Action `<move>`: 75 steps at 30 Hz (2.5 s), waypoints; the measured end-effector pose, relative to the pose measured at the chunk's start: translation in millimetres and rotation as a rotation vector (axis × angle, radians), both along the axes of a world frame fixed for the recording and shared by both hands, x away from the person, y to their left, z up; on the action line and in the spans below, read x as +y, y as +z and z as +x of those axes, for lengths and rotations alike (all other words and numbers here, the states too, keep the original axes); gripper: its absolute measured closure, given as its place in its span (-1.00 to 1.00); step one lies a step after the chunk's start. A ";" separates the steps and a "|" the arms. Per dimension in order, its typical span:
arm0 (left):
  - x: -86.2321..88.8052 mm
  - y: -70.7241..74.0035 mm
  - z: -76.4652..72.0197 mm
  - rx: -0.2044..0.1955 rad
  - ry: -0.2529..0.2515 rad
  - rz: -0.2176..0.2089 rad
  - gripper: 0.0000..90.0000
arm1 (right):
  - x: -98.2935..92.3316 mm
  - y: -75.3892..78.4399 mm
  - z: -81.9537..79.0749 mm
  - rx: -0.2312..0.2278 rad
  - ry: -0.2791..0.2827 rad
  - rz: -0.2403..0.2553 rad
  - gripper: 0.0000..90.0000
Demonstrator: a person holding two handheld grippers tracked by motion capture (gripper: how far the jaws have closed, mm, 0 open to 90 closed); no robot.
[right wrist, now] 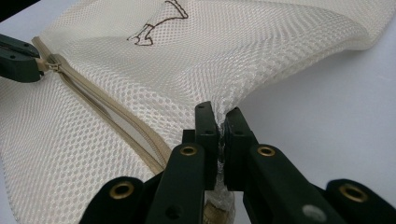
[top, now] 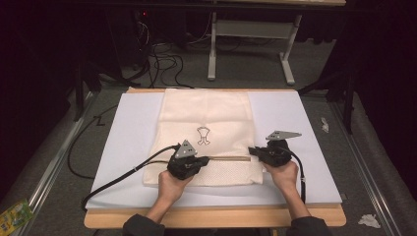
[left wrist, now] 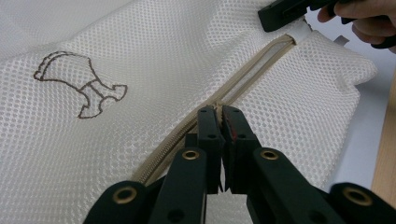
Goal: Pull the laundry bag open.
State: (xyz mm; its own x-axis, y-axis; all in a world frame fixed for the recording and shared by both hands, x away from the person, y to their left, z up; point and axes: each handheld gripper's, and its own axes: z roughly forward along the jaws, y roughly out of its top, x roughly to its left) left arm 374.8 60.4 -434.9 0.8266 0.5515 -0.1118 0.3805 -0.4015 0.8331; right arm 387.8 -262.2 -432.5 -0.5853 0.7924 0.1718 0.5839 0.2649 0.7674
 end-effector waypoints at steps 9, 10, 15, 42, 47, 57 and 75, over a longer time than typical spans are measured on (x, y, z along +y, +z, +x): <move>9.5 0.1 -0.7 -0.002 0.019 -0.004 0.94 | 0.0 -0.8 0.7 0.000 -0.003 -0.006 0.96; 10.6 0.1 -0.4 0.000 0.023 -0.009 0.94 | 0.4 -0.8 0.6 -0.001 -0.007 -0.010 0.96; 13.2 -0.4 -0.1 0.005 0.027 -0.014 0.94 | 0.4 -0.2 1.6 -0.002 -0.003 -0.011 0.96; 36.4 0.6 0.6 -0.007 0.079 -0.024 0.94 | -4.0 2.1 3.1 -0.009 -0.023 -0.010 0.96; 43.2 0.3 1.1 -0.006 0.091 -0.035 0.94 | -5.4 1.7 3.9 -0.009 -0.030 -0.010 0.96; 49.2 0.1 0.7 -0.006 0.107 -0.040 0.93 | -7.6 0.5 4.6 -0.009 -0.035 -0.011 0.96; 61.0 3.9 0.6 -0.010 0.134 -0.063 0.94 | -11.2 -2.7 5.2 0.004 -0.046 -0.016 0.96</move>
